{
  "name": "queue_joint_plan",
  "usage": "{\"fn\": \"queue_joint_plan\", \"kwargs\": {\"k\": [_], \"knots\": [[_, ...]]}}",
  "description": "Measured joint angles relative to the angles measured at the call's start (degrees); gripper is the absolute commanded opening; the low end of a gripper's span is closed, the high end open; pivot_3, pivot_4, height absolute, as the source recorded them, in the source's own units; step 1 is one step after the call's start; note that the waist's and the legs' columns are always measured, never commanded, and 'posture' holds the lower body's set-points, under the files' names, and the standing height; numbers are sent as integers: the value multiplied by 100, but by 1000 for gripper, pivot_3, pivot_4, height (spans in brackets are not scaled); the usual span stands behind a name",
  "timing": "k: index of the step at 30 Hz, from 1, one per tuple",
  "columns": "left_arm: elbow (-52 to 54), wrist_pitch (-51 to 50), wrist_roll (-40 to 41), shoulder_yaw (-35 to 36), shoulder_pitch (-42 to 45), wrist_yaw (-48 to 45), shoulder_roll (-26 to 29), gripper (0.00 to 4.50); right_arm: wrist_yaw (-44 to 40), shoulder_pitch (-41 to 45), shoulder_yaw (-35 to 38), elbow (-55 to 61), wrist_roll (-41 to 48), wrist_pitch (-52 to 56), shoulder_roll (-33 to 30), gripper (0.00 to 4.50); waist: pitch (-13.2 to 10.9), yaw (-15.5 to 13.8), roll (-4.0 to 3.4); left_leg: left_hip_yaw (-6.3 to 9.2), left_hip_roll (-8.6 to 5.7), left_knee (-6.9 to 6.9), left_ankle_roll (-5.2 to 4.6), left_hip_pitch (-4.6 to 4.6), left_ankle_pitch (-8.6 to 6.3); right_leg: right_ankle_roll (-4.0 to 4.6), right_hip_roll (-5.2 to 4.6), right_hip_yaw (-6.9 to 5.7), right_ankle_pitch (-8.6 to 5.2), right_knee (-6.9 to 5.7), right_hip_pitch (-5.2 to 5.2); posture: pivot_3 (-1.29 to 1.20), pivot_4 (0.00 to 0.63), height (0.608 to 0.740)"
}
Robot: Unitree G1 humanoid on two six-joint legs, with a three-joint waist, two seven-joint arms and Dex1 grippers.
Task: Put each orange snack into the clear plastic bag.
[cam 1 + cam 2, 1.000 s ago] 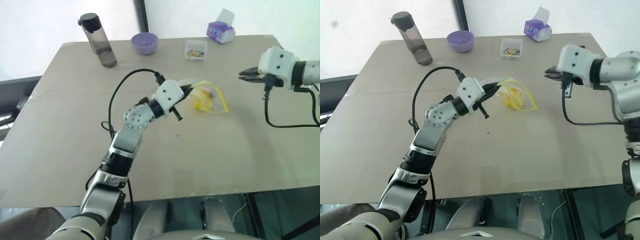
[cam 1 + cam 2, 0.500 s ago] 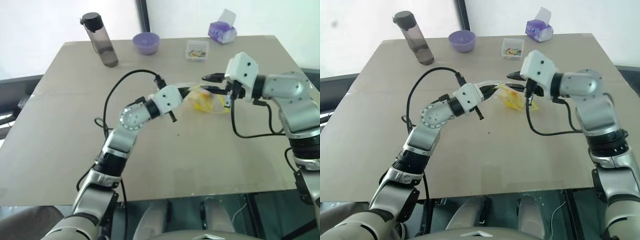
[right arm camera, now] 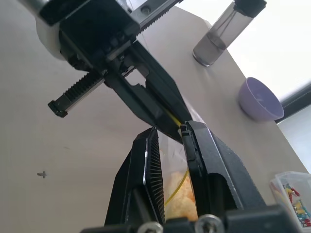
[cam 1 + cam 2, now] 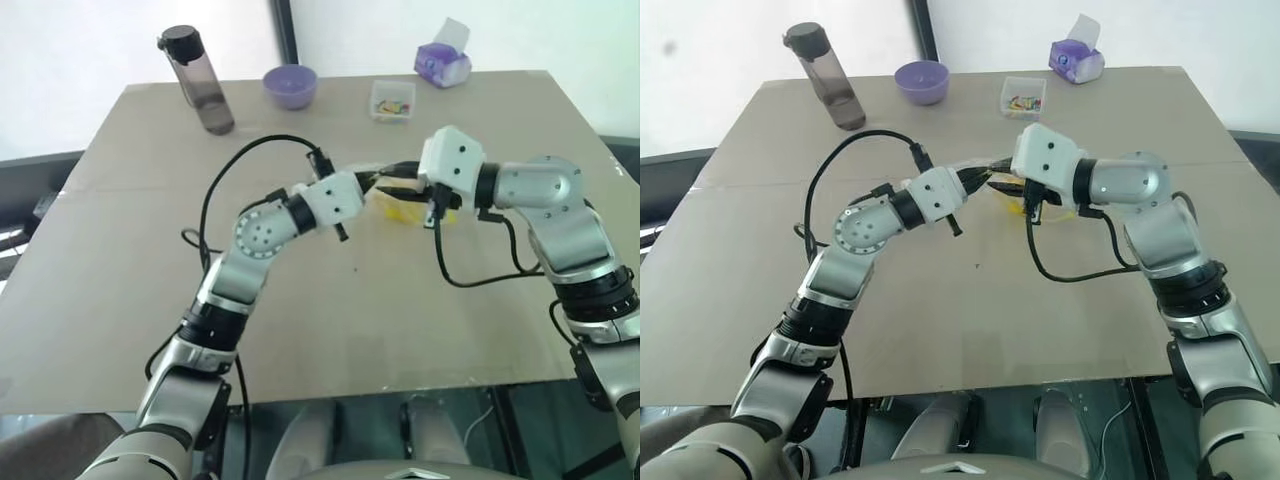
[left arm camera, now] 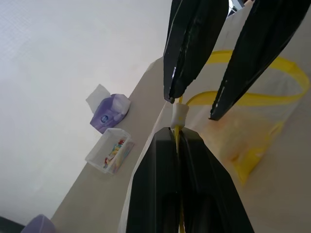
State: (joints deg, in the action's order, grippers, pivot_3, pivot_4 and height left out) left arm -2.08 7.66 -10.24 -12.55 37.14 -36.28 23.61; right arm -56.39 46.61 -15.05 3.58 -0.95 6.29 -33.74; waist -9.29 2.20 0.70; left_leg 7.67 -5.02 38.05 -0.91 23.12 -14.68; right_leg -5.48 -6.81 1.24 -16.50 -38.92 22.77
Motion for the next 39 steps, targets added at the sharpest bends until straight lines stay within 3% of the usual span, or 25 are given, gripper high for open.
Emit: {"fn": "queue_joint_plan", "kwargs": {"k": [10,39], "knots": [[87,280,-321,-146,12,-20,204,0,-18,154,-19,-485,-259,-450,-8,857,0,9,0,2,0,0,0,0,0,0,1,-1,0,0,0,0,150,740],[134,307,-364,-148,11,-11,204,0,-195,194,-14,-489,-261,-667,-94,857,0,8,0,1,0,0,0,0,0,0,1,-1,0,0,0,0,150,740]]}}
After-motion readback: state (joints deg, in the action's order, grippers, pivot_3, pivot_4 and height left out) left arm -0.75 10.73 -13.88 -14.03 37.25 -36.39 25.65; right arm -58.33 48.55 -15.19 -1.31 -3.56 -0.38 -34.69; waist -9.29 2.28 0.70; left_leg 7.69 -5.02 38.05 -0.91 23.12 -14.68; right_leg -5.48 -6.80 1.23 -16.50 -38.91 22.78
